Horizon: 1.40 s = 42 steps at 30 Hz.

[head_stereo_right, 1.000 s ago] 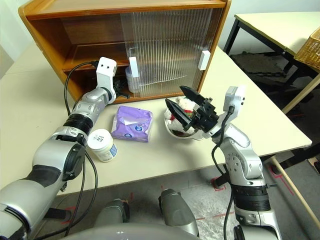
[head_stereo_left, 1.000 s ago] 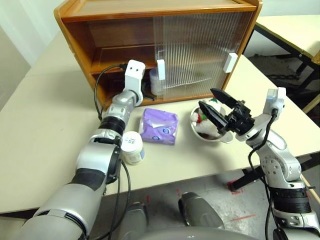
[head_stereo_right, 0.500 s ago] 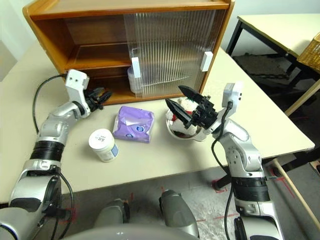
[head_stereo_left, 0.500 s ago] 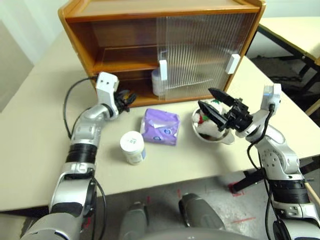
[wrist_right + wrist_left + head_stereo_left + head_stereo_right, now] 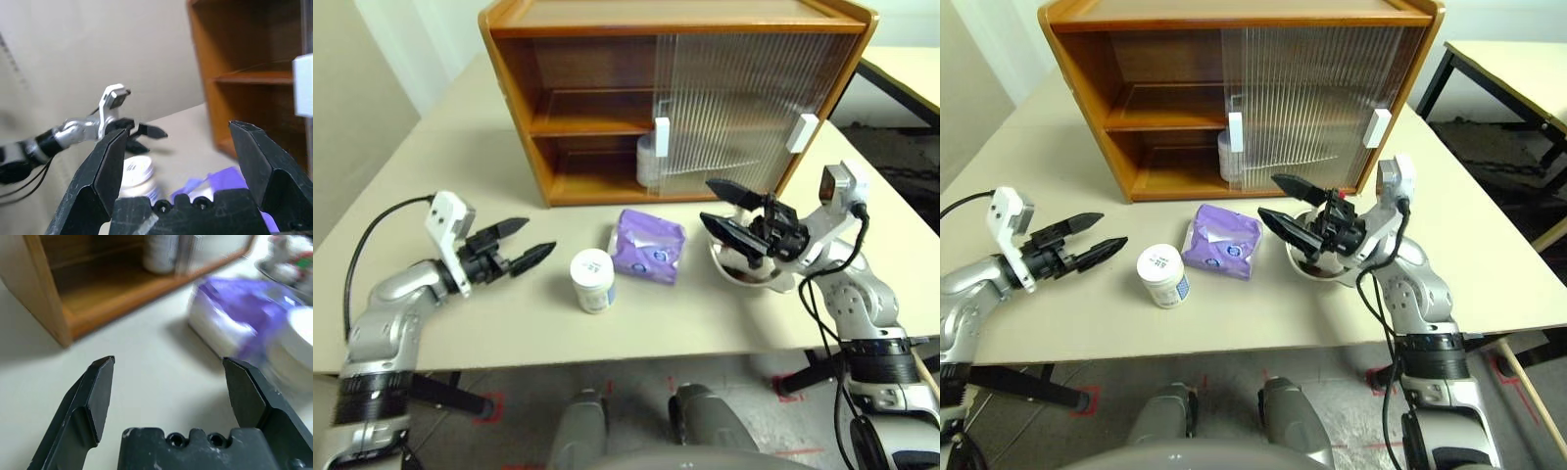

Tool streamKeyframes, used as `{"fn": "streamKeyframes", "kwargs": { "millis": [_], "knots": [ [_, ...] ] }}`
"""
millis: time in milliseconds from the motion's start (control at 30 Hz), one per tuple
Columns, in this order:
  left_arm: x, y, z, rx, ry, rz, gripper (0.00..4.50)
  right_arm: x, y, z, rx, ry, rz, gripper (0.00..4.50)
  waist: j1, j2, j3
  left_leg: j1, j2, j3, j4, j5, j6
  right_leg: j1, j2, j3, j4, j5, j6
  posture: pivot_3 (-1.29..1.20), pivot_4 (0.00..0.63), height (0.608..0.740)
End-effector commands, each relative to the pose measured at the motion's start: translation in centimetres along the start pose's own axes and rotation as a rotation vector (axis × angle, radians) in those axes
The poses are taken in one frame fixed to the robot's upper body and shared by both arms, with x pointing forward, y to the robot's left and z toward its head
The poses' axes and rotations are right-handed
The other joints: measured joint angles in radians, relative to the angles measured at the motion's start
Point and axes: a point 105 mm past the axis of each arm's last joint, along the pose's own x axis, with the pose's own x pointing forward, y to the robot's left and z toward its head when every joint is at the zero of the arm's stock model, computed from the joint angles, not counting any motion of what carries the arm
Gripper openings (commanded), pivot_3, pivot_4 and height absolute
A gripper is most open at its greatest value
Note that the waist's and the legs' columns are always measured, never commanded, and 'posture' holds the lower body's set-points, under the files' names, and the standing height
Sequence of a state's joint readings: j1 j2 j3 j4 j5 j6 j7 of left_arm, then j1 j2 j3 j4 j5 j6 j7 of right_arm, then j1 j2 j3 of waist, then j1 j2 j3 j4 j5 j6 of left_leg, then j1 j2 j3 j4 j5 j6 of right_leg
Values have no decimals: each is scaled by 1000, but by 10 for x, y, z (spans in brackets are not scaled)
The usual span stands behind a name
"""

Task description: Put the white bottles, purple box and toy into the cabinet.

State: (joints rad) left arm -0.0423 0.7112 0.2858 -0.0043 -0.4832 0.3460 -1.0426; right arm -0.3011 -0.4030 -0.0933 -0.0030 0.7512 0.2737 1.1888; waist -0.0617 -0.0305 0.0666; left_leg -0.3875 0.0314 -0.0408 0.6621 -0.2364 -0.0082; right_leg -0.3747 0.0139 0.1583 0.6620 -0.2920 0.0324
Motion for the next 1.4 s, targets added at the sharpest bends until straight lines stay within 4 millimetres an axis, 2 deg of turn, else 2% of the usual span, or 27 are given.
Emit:
{"fn": "streamKeyframes", "kwargs": {
  "millis": [33,133,300,400,533,667,733,833,967,1067,1200,1300,1367,1400],
  "knots": [
    [-15,-18,7,72,18,-142,4473,-2,10,-1,37,38,95,4500,6,0,0,0,0,0,0,0,0,0,0,-1,0,-1,-1,129,0,740],
    [-21,-25,5,77,35,-206,4473,-3,14,-9,32,100,139,4500,23,2,1,0,1,1,0,0,0,0,-1,-2,0,-9,-16,138,0,740],
    [-7,-39,-13,143,78,-299,4473,-2,11,-19,-32,172,142,4500,36,2,1,0,1,1,-1,0,0,0,-1,-4,0,-9,-15,137,0,740],
    [4,-47,-20,224,72,-333,4473,-4,2,-25,-59,223,85,4500,48,2,1,0,1,2,-1,0,0,0,-1,-3,0,-8,-13,136,0,740],
    [17,-60,-32,246,51,-381,4473,-7,-9,-38,-88,287,5,4500,52,2,1,0,1,3,0,0,0,-1,-1,-3,1,-7,-11,114,0,740],
    [28,-68,-30,209,-1,-412,4473,-5,-8,-40,-75,292,-5,4500,51,2,0,0,2,3,0,0,0,-1,0,-3,3,-6,-9,99,0,740],
    [32,-74,-39,220,23,-446,4473,-3,-8,-43,-81,308,-1,4500,51,2,0,0,2,3,0,0,0,-1,0,-3,3,-6,-9,97,0,740],
    [39,-76,-41,190,-3,-445,4473,0,-15,-36,-89,278,-42,4500,50,2,0,0,2,3,0,0,0,-1,1,-3,4,-6,-9,92,0,740],
    [52,-82,-47,138,-3,-460,4473,6,-15,-31,-56,230,-56,4500,49,2,0,1,2,3,0,0,0,-1,1,-3,5,-6,-9,98,0,740],
    [64,-83,-47,97,-10,-461,4473,7,-11,-39,-42,253,-42,4500,51,2,0,0,1,2,0,0,1,-1,2,-3,8,-6,-9,103,0,740],
    [71,-88,-53,96,27,-472,4473,8,-8,-40,-28,235,-45,4500,50,2,-1,1,1,2,1,1,1,-1,2,-3,9,-6,-9,90,0,740],
    [71,-93,-58,81,37,-483,3922,11,-2,-39,3,209,-26,4500,47,3,-1,1,1,2,1,1,1,-2,2,-2,9,-6,-9,86,0,740],
    [70,-96,-61,70,45,-492,3169,12,1,-40,17,205,-23,4500,47,4,-3,1,1,1,1,1,1,-2,3,-2,9,-7,-9,85,0,740],
    [69,-97,-63,67,51,-494,3050,12,3,-41,23,204,-26,4500,47,5,-4,1,1,1,1,1,1,-1,3,-2,9,-7,-9,85,0,740]
  ]
}}
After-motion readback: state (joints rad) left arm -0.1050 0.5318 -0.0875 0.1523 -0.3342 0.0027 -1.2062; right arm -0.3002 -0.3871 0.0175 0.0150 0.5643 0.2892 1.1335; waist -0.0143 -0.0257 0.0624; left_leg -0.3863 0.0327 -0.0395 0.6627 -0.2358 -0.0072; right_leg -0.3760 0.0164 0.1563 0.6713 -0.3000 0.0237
